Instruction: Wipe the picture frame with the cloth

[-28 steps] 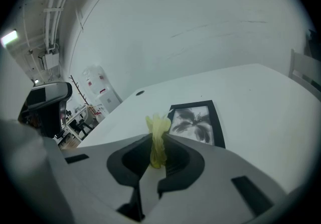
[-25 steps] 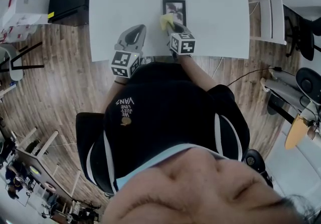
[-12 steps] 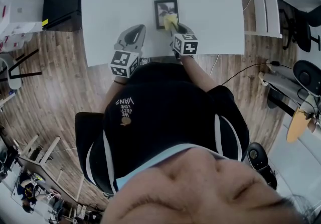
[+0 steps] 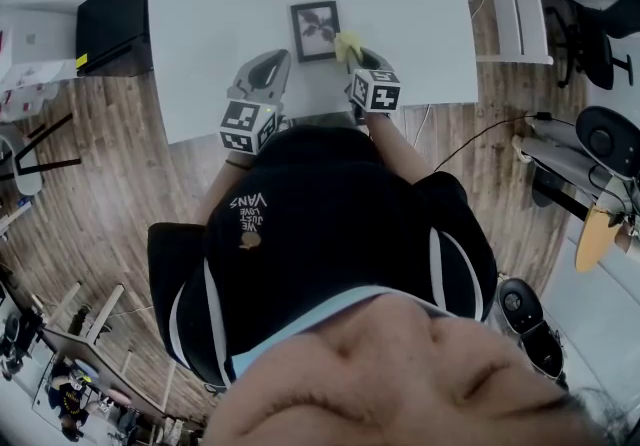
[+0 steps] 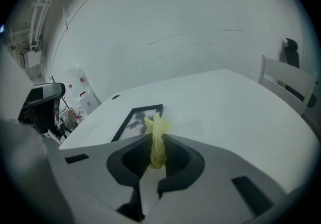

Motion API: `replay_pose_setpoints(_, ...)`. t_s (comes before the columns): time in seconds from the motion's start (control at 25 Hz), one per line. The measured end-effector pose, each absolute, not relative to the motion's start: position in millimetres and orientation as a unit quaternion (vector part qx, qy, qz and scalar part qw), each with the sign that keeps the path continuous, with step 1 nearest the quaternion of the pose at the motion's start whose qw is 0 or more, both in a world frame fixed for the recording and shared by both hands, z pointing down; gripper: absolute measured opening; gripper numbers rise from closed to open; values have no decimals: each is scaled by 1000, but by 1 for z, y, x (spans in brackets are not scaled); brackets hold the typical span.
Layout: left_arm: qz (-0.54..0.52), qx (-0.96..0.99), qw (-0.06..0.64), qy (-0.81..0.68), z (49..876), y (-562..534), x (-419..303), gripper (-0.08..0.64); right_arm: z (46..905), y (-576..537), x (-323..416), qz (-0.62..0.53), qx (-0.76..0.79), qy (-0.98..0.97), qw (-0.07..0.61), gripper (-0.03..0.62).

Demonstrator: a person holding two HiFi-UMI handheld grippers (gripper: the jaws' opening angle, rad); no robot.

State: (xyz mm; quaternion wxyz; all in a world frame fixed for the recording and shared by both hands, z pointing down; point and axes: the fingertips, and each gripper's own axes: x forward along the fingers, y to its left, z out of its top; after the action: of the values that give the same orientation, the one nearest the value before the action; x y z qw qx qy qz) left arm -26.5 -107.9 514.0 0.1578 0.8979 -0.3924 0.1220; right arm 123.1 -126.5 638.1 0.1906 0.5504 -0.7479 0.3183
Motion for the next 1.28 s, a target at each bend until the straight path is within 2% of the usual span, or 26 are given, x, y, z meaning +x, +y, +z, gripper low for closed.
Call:
replay_pose_setpoints(0.68,117,899,156,-391,513,-111,-16,18,611,-132,131,307,552,-760,155,46)
replay_pose_setpoints(0.96,109,894,142,-411,502,-125,-27,18,549,-148,120,201,541,-803,149,46)
replay_pose_setpoints(1.28,89,894,102,-427,475,-151,-38,18,473,-157,113,122,536,-829,103,46)
